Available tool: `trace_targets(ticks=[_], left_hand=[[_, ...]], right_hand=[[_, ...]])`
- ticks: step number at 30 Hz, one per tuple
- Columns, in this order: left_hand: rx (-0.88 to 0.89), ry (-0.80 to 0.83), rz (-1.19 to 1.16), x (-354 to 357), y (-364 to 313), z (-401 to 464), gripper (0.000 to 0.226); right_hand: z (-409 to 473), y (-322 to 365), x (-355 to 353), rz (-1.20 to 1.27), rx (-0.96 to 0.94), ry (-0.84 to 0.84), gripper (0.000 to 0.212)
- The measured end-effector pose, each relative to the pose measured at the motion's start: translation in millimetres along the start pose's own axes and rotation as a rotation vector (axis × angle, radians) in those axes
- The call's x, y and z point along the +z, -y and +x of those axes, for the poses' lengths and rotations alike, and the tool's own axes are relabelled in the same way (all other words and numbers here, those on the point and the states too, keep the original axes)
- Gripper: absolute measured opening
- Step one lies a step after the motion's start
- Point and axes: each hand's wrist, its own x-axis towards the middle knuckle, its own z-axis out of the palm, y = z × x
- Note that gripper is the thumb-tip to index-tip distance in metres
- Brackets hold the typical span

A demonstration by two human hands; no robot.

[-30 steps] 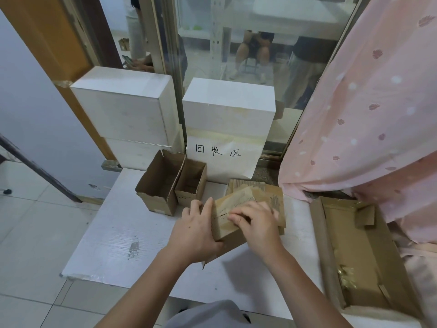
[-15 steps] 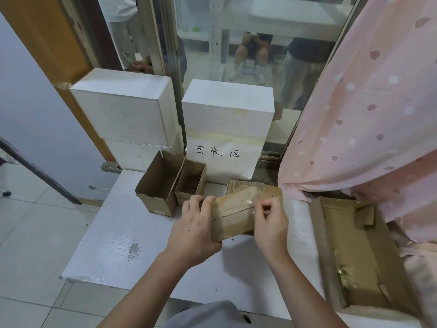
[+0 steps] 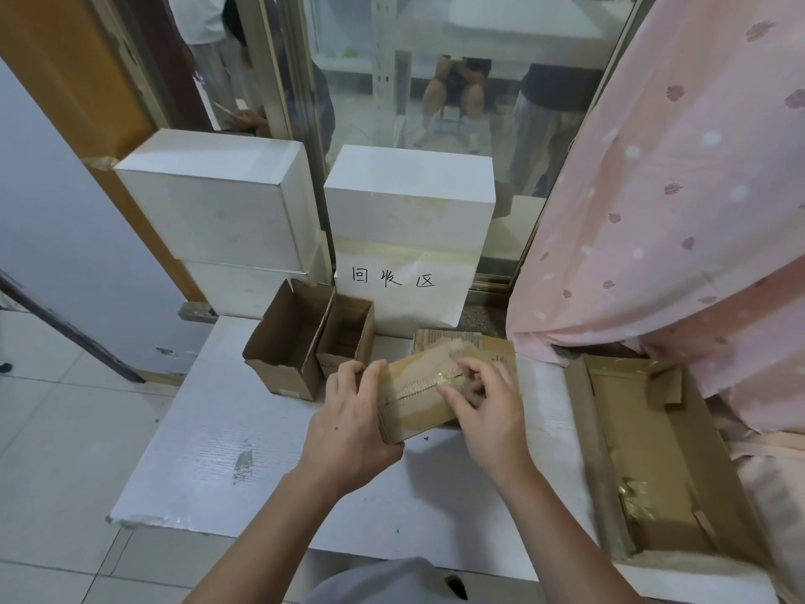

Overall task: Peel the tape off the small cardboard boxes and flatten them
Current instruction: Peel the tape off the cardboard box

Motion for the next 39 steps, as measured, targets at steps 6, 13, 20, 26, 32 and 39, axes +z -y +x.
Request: trace_targets(ticks=[6,13,20,26,32,39], left_hand=[[0.058,-0.013,-0.013,4.7,-7.1,-0.4,0.107],[0.053,-0.008,0.051,9.8,-4.7,0.1,0.103],[0.009,0.020,0.159,14.4,4.8,-0.7,0.104],[-0.005,0.016,0.022,18.6,-0.5,-6.9,0.110],[-0.048,0.017,0.087,19.4,-2.0,-7.8,0.104],[-0.072,0.013,0.145,17.3,-9.9,-10.0,0.094]], right_hand=[[0.9,-10.0,-3.7,0.026,0.081,0.003,0.005],[-7.4,-5.6,-0.4,-0.110,-0.024,-0.127,0.004],[-19.3,13.2,4.2,-0.071,-0.231,-0.028,0.010],[-25.8,17.5,10.7,-0.146,-0.354,-0.030,0.011],[-28.5,15.6,12.8,-0.112,-0.391,0.115,0.013],[-29.4,12.9,10.7,0.042,-0.185,0.104,0.020]])
